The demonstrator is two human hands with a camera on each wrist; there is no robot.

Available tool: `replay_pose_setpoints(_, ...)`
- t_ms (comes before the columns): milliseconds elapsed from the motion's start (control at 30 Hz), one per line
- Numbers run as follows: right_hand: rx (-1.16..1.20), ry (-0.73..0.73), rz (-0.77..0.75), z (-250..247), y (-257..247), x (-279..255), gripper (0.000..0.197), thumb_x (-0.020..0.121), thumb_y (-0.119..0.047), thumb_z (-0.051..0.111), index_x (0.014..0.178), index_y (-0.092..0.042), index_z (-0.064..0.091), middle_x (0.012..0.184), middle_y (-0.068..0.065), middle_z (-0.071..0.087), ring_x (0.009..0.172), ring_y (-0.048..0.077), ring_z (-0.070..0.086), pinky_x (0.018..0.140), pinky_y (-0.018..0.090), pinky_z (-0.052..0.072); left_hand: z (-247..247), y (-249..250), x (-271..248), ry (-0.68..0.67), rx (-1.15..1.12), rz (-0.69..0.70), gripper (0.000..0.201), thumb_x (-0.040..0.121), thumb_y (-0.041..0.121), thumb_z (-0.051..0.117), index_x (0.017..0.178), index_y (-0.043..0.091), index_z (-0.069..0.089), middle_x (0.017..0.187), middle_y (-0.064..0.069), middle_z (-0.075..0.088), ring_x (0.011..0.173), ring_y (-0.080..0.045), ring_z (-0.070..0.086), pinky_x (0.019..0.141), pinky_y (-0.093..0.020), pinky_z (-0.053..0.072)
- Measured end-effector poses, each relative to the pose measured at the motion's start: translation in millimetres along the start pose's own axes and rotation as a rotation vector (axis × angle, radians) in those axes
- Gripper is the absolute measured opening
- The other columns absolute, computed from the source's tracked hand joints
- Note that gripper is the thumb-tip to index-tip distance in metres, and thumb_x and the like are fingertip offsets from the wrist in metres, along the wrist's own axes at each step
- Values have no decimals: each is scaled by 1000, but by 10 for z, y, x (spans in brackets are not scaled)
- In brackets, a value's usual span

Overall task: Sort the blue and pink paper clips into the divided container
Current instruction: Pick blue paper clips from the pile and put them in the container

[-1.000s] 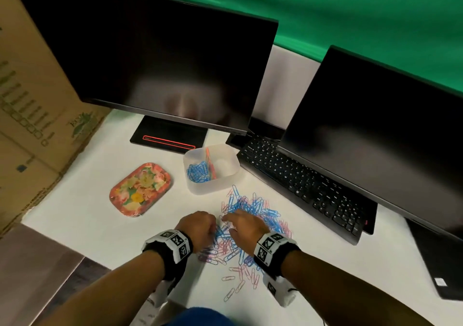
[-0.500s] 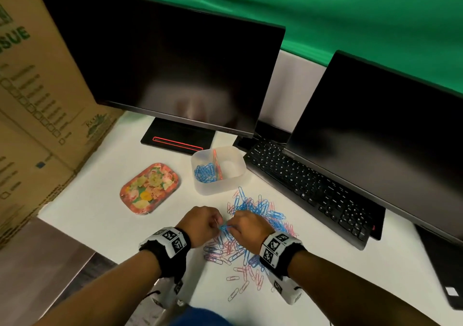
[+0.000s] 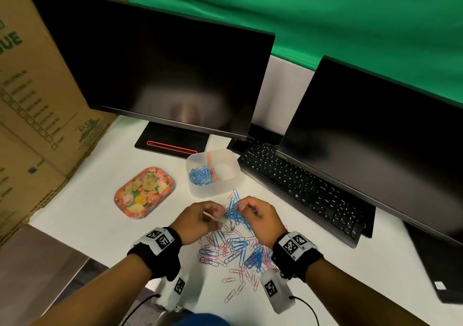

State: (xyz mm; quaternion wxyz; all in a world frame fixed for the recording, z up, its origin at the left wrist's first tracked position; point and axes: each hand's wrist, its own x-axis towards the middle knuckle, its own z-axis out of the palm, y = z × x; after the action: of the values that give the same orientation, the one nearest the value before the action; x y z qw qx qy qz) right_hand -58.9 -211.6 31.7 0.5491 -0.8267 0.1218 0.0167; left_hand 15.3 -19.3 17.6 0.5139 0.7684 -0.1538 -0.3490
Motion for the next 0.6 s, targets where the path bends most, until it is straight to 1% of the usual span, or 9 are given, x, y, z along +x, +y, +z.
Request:
replay_pose_setpoints(67,66,6,-5,-3,-72,16,26,94,-15,54,76,-31,65,82,4,70,75,7,59,74,21,46,34,57,-6,1,-11,44,46,76,12,77,114,31,61,105,4,62,90,-9,61,78,-20,50)
replay_pose_setpoints(133,107,-3,0,12,-134,43,28,94,-13,52,75,-30,65,83,1,72,80,7,65,76,19,48,76,155,-21,4,-16,109,44,78,20,77,115,37,60,109,7,63,96,-8,62,80,-20,50)
replay_pose_setpoints(167,120,-7,3,27,-163,63,24,94,-15,52,78,-27,66,84,2,73,82,10,67,77,23,50,92,201,-22,24,-15,150,37,80,24,75,112,38,62,108,7,65,94,-9,64,81,-22,51)
replay_pose_setpoints(233,149,-8,-1,45,-226,99,20,94,-17,51,82,-20,67,84,3,74,80,13,68,77,27,53,90,303,-27,92,-35,222,22,85,27,70,106,33,68,98,2,70,87,-16,68,83,-29,54)
replay_pose_setpoints(300,178,8,-23,48,-315,129,21,95,-11,51,83,-15,68,79,2,72,72,9,65,71,23,51,56,384,-33,156,-93,247,13,88,22,67,99,25,71,86,-7,71,80,-22,69,82,-38,53)
replay_pose_setpoints(333,191,16,-41,42,-376,138,21,95,-9,52,83,-16,68,77,1,71,69,7,64,69,20,50,29,415,-33,180,-114,248,10,88,19,67,97,21,72,81,-11,70,76,-22,68,80,-39,53)
replay_pose_setpoints(400,218,27,-65,22,-467,160,21,94,-8,56,85,-21,69,77,-1,71,69,7,64,67,19,50,-41,505,-40,204,-132,249,8,88,13,67,94,14,72,76,-15,69,69,-20,66,72,-35,54)
replay_pose_setpoints(500,244,55,-52,-21,-504,197,16,92,-8,58,91,-20,69,85,7,72,70,11,65,68,23,52,-186,692,-51,248,-148,262,6,88,6,66,92,5,71,71,-13,69,62,-16,65,58,-18,48)
replay_pose_setpoints(600,247,71,-20,-77,-468,184,15,92,-7,56,97,-13,69,88,8,71,71,9,65,68,20,51,-387,874,-1,301,-145,277,9,88,0,62,87,5,70,71,-7,72,57,-12,63,53,-17,46)
